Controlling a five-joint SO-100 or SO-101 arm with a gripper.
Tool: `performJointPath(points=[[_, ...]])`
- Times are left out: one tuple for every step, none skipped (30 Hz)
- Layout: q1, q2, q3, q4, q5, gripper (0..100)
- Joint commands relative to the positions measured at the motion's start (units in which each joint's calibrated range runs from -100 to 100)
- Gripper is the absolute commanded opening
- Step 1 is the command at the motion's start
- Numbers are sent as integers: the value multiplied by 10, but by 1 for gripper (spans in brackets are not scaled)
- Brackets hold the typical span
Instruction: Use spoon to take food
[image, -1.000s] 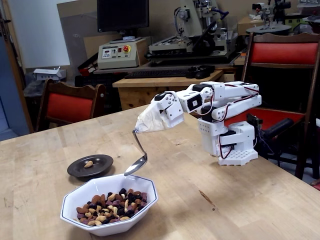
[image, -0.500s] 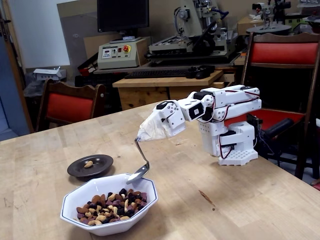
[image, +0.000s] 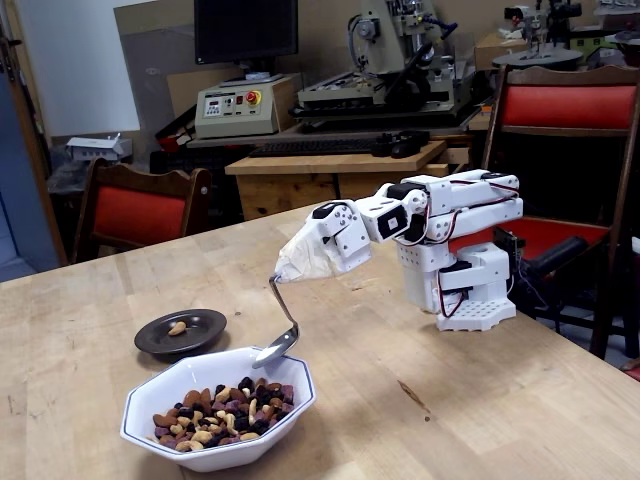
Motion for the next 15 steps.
performJointPath(points=[[-4, 7, -27, -54, 0, 4], [-4, 7, -36, -73, 0, 4], [-4, 7, -40, -93, 0, 4], [-4, 13, -49, -112, 0, 4], [-4, 14, -53, -131, 0, 4], [-4, 14, -56, -146, 0, 4], [-4, 14, -54, -165, 0, 4], [-4, 14, -56, -179, 0, 4], [-4, 15, -58, -188, 0, 4], [-4, 15, -58, -199, 0, 4], [-4, 15, -57, -207, 0, 4], [-4, 15, -57, -214, 0, 4], [-4, 15, -55, -219, 0, 4], [-4, 15, -58, -220, 0, 4], [-4, 15, -58, -220, 0, 4]])
